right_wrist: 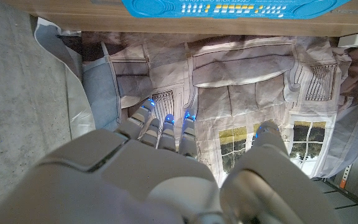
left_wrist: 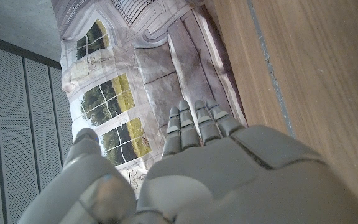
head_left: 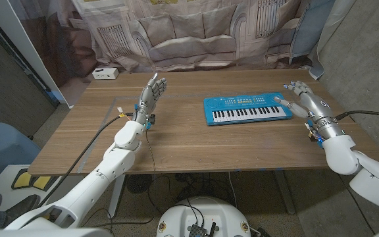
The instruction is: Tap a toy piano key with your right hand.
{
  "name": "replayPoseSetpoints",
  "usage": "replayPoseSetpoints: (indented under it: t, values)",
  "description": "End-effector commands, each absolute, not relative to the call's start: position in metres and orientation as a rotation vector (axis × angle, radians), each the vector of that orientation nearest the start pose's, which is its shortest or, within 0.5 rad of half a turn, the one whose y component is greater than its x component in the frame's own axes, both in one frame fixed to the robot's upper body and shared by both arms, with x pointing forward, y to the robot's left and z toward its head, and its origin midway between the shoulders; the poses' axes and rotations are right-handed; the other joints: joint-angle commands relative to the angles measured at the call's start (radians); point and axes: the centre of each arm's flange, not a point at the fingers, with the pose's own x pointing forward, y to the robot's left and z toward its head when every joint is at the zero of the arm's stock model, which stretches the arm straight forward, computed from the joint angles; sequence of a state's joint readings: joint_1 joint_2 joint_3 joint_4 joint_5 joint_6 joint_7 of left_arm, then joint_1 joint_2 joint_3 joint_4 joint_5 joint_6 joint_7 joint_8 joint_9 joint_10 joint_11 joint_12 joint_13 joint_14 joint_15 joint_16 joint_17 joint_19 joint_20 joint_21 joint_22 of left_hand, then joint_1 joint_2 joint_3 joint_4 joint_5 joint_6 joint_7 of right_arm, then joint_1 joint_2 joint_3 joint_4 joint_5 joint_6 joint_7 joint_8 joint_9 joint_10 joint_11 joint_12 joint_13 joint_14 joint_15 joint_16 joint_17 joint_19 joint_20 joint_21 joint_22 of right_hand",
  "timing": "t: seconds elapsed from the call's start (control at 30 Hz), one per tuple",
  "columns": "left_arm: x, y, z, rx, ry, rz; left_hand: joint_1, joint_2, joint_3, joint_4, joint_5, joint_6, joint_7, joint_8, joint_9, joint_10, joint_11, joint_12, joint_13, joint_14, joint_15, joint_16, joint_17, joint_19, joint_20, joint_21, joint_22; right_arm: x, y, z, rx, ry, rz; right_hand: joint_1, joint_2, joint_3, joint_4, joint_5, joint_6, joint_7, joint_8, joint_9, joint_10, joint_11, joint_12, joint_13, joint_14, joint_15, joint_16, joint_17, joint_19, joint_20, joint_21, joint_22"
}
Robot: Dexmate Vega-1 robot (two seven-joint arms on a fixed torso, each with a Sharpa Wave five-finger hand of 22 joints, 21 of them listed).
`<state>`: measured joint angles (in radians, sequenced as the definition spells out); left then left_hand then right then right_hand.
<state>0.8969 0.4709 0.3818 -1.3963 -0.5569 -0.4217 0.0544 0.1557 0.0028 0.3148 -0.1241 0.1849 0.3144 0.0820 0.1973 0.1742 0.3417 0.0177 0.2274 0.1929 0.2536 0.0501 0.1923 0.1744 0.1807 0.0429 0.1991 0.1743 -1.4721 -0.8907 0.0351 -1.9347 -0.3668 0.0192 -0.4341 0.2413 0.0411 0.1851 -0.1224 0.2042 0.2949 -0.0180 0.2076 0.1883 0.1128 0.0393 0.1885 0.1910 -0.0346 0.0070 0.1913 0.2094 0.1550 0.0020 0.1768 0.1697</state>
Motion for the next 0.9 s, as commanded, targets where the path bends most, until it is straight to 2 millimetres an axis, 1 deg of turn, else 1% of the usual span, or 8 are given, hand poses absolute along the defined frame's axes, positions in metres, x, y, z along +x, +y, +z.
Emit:
replayPoseSetpoints:
  t: [0.03,0.13,0.2,0.33,0.47,0.63,0.77,0.9]
  values:
    - [0.6228,0.2516,-0.0184,-0.038,-0.746,-0.209,0.001,0.003,0.007,-0.002,-0.001,0.010,0.000,-0.004,0.005,0.003,-0.001,-0.004,0.003,0.004,0.005,-0.003,0.005,-0.006,0.001,-0.004,0.004,0.4857,-0.3755,-0.0289,-1.169,-0.720,-0.344,-0.006,0.001,-0.004,-0.001,-0.002,0.015,-0.007,0.009,0.002,0.000,-0.009,0.005,0.002,-0.019,0.019,0.001,-0.001,-0.009,0.013,0.001,0.005]
    - [0.6224,0.2516,-0.0186,-0.037,-0.747,-0.208,0.001,0.004,0.007,-0.002,-0.001,0.010,0.000,-0.004,0.005,0.003,0.001,-0.005,0.003,0.004,0.005,-0.003,0.005,-0.006,0.002,-0.004,0.004,0.4869,-0.3750,-0.0278,-1.178,-0.711,-0.338,-0.007,0.002,-0.004,-0.001,-0.003,0.029,-0.012,0.012,0.003,-0.004,-0.008,0.004,0.001,-0.023,0.028,0.001,-0.001,-0.016,0.033,0.003,0.005]
    - [0.6222,0.2515,-0.0192,-0.039,-0.746,-0.205,0.001,0.004,0.007,-0.002,-0.001,0.011,0.000,-0.004,0.005,0.003,0.000,-0.005,0.004,0.004,0.005,-0.004,0.005,-0.006,0.003,-0.004,0.004,0.4878,-0.3747,-0.0265,-1.185,-0.702,-0.332,-0.007,0.003,-0.004,-0.001,-0.003,0.047,-0.019,0.015,0.003,-0.012,0.007,0.003,0.002,-0.031,0.037,0.000,-0.002,-0.026,0.048,0.004,0.006]
    - [0.6219,0.2514,-0.0213,-0.042,-0.742,-0.203,0.001,0.004,0.007,-0.002,-0.001,0.011,0.000,-0.005,0.005,0.003,0.002,-0.005,0.004,0.003,0.005,-0.004,0.005,-0.007,0.004,-0.004,0.004,0.4897,-0.3741,-0.0241,-1.203,-0.680,-0.322,-0.009,0.007,-0.004,-0.001,-0.004,0.085,-0.032,0.021,0.003,-0.054,-0.008,-0.007,0.002,-0.070,0.054,-0.007,-0.003,-0.060,0.060,0.001,0.006]
    - [0.6215,0.2506,-0.0219,-0.037,-0.737,-0.204,0.001,0.004,0.007,-0.002,-0.001,0.011,0.000,-0.005,0.005,0.003,0.001,-0.005,0.004,0.002,0.006,-0.004,0.005,-0.008,0.004,-0.004,0.004,0.4918,-0.3745,-0.0227,-1.208,-0.670,-0.318,-0.012,0.009,-0.005,0.001,-0.006,0.095,-0.039,0.018,0.003,-0.082,-0.003,-0.009,0.002,-0.102,0.057,-0.009,-0.002,-0.099,0.074,-0.003,0.006]
    - [0.6206,0.2490,-0.0192,-0.027,-0.737,-0.207,0.001,0.004,0.007,-0.002,-0.001,0.012,0.000,-0.005,0.005,0.003,0.002,-0.006,0.004,0.002,0.006,-0.004,0.005,-0.008,0.004,-0.004,0.004,0.4943,-0.3742,-0.0223,-1.221,-0.658,-0.309,-0.015,0.012,-0.006,0.002,-0.007,0.097,-0.042,0.012,0.003,-0.112,0.002,-0.011,0.003,-0.135,0.058,-0.012,-0.002,-0.137,0.072,-0.006,0.007]
    - [0.6201,0.2479,-0.0163,-0.022,-0.741,-0.210,0.001,0.004,0.007,-0.002,-0.001,0.012,0.000,-0.005,0.005,0.003,0.002,-0.006,0.004,0.002,0.006,-0.004,0.005,-0.008,0.005,-0.004,0.004,0.4952,-0.3724,-0.0228,-1.257,-0.648,-0.324,-0.023,0.019,-0.006,0.006,-0.009,0.104,-0.043,0.006,0.003,-0.165,-0.007,-0.013,0.003,-0.192,0.040,-0.013,0.000,-0.206,0.068,-0.008,0.007]
    - [0.6205,0.2471,-0.0147,-0.020,-0.744,-0.211,0.001,0.005,0.007,-0.002,-0.001,0.012,0.000,-0.005,0.005,0.003,0.003,-0.006,0.004,0.002,0.006,-0.004,0.005,-0.009,0.006,-0.004,0.004,0.4950,-0.3723,-0.0225,-1.267,-0.643,-0.326,-0.031,0.022,-0.008,0.010,-0.011,0.113,-0.041,0.004,0.003,-0.206,-0.016,-0.015,0.003,-0.227,0.037,-0.012,0.001,-0.250,0.059,-0.007,0.008]
